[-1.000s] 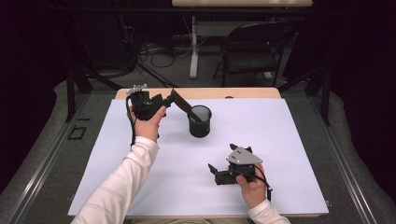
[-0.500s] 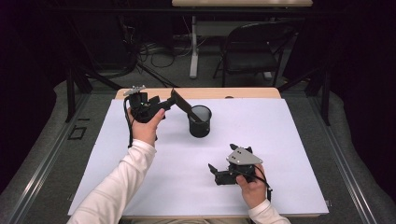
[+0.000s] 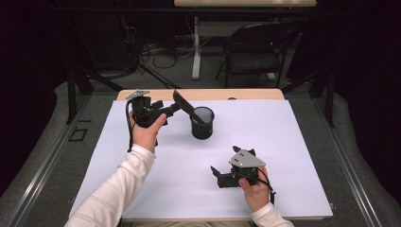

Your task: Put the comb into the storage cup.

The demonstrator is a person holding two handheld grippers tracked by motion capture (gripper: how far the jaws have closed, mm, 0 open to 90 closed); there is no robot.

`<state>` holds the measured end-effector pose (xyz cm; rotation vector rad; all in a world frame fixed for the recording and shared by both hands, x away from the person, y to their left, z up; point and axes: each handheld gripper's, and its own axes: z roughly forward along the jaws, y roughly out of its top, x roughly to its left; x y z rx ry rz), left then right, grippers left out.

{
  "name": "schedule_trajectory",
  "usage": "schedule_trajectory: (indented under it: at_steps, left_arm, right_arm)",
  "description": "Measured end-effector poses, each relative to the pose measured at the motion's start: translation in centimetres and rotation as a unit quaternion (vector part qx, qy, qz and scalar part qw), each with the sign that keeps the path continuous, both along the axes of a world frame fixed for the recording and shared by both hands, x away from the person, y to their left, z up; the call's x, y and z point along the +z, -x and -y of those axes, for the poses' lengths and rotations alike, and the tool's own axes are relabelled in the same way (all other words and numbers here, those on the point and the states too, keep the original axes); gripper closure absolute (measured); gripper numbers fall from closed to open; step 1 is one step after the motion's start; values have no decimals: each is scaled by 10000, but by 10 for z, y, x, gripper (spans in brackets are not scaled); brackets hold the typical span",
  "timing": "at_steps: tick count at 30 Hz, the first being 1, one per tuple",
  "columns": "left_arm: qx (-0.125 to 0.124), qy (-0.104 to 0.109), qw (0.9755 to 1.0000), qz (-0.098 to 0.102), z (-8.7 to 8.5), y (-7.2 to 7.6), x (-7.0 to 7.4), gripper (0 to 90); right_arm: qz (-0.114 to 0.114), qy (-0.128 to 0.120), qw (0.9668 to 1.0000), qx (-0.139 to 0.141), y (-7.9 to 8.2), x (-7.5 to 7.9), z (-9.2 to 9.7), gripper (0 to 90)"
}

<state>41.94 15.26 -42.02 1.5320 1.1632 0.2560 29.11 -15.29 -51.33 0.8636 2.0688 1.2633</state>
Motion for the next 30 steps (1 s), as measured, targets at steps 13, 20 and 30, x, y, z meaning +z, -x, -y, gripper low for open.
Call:
schedule_trajectory:
  at_steps: [13, 20, 30]
  left_arm:
    - [-367, -355, 9984, 234, 0, 13, 3, 157]
    - [-737, -664, 9944, 363, -2, 19, 3, 157]
    - [-1079, -934, 9882, 551, -12, 32, 2, 157]
  right_arm:
    - [15, 0, 10000, -3, 1, 1, 0, 9]
    - [7, -13, 10000, 4, 1, 2, 0, 10]
    - [4, -69, 10000, -18, 1, 5, 2, 9]
